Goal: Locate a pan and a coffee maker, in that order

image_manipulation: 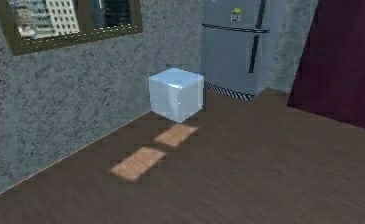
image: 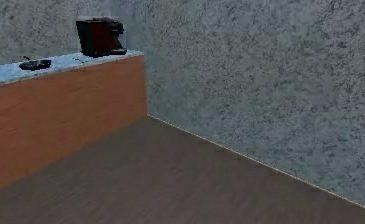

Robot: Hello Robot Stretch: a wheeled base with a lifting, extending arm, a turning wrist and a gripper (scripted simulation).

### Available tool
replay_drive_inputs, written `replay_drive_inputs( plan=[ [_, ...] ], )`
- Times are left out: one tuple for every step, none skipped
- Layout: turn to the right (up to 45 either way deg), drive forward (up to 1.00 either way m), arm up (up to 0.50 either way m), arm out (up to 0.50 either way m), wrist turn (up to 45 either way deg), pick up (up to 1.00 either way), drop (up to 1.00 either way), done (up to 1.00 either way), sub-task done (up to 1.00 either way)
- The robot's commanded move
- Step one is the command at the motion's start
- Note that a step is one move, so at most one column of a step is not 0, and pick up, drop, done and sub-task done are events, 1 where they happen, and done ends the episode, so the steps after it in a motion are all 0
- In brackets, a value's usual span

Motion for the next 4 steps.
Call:
replay_drive_inputs(
  plan=[
    [-42.0,0.00,0.00,0.00,0.0,0.00,0.00,0.00,0.00],
    [0.0,1.00,0.00,0.00,0.0,0.00,0.00,0.00,0.00],
    [-3.0,0.00,0.00,0.00,0.0,0.00,0.00,0.00,0.00],
    [0.0,0.50,0.00,0.00,0.0,0.00,0.00,0.00,0.00]
  ],
)
